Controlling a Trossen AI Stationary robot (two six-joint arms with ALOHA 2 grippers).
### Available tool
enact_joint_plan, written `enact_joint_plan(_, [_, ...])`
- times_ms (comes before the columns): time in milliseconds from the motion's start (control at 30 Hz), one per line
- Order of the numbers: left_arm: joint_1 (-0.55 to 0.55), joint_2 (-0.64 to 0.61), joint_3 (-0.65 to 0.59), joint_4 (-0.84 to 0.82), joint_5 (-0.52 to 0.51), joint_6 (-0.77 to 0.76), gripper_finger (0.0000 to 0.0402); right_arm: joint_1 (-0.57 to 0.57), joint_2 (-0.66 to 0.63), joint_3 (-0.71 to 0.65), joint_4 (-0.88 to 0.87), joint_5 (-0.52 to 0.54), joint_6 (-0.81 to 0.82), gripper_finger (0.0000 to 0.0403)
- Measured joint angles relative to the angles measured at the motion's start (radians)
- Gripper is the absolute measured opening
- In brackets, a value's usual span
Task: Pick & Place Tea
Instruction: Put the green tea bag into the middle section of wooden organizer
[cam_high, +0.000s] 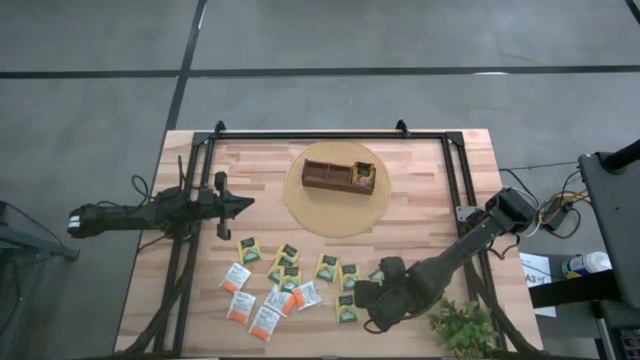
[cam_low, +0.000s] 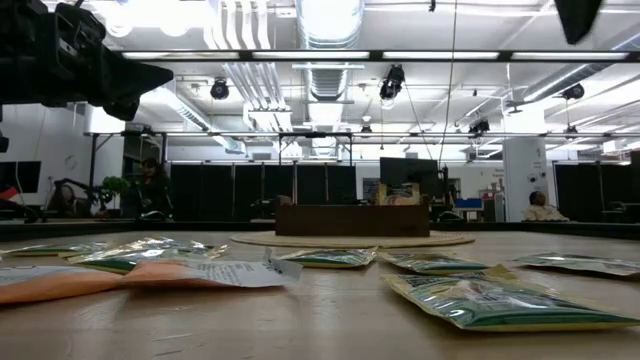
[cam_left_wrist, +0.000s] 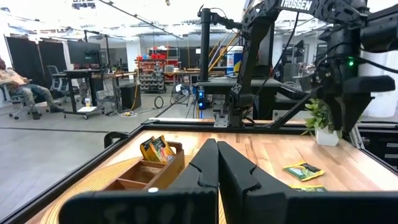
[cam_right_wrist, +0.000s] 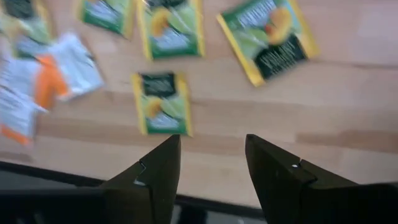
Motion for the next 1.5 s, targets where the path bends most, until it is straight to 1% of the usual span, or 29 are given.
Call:
enact_joint_plan(167, [0.0,0.0,0.0,-0.002,0.0,0.0,0.0,0.024,-0.019,0.023,-0.012,0.138,0.002,0.0178])
enact_joint_plan(233, [0.0,0.0,0.0,-0.003,0.0,0.0,0.0,0.038,-0.049,0.034,-0.012,0.188,0.017,0.0177])
enact_joint_plan(367, [0.0,0.0,0.0,-0.008,0.0,0.0,0.0,0.058,-0.109,0.036,-0.01,0.328,0.051,0.0177])
enact_joint_plan(533, [0.0,0.0,0.0,-0.007,0.0,0.0,0.0,0.05,-0.121,0.016,-0.01,0.34,0.053,0.0173])
enact_joint_plan(800, [0.0,0.0,0.0,-0.008,0.0,0.0,0.0,0.051,-0.129,0.003,0.003,0.32,0.052,0.0168])
enact_joint_plan(867, [0.0,0.0,0.0,-0.009,0.0,0.0,0.0,0.052,-0.134,0.003,0.012,0.321,0.03,0.0168])
enact_joint_plan(1000, [0.0,0.0,0.0,-0.011,0.0,0.0,0.0,0.052,-0.149,0.003,0.068,0.329,-0.077,0.0168])
enact_joint_plan(1100, [0.0,0.0,0.0,-0.014,0.0,0.0,0.0,0.055,-0.15,0.003,0.154,0.33,-0.125,0.0168])
enact_joint_plan(1167, [0.0,0.0,0.0,-0.014,0.0,0.0,0.0,0.058,-0.146,0.001,0.227,0.335,-0.233,0.0169])
enact_joint_plan(1233, [0.0,0.0,0.0,-0.015,0.0,0.0,0.0,0.061,-0.138,-0.003,0.278,0.378,-0.377,0.0169])
enact_joint_plan(1267, [0.0,0.0,0.0,-0.015,0.0,0.0,0.0,0.064,-0.133,-0.006,0.309,0.412,-0.42,0.0169])
enact_joint_plan(1333, [0.0,0.0,0.0,-0.017,0.0,0.0,0.0,0.065,-0.122,-0.009,0.376,0.44,-0.457,0.0169])
enact_joint_plan(1400, [0.0,0.0,0.0,-0.018,0.0,0.0,0.0,0.064,-0.117,-0.009,0.404,0.439,-0.434,0.0169])
enact_joint_plan(1500, [0.0,0.0,0.0,-0.018,0.0,0.0,0.0,0.063,-0.108,-0.012,0.389,0.439,-0.281,0.0169])
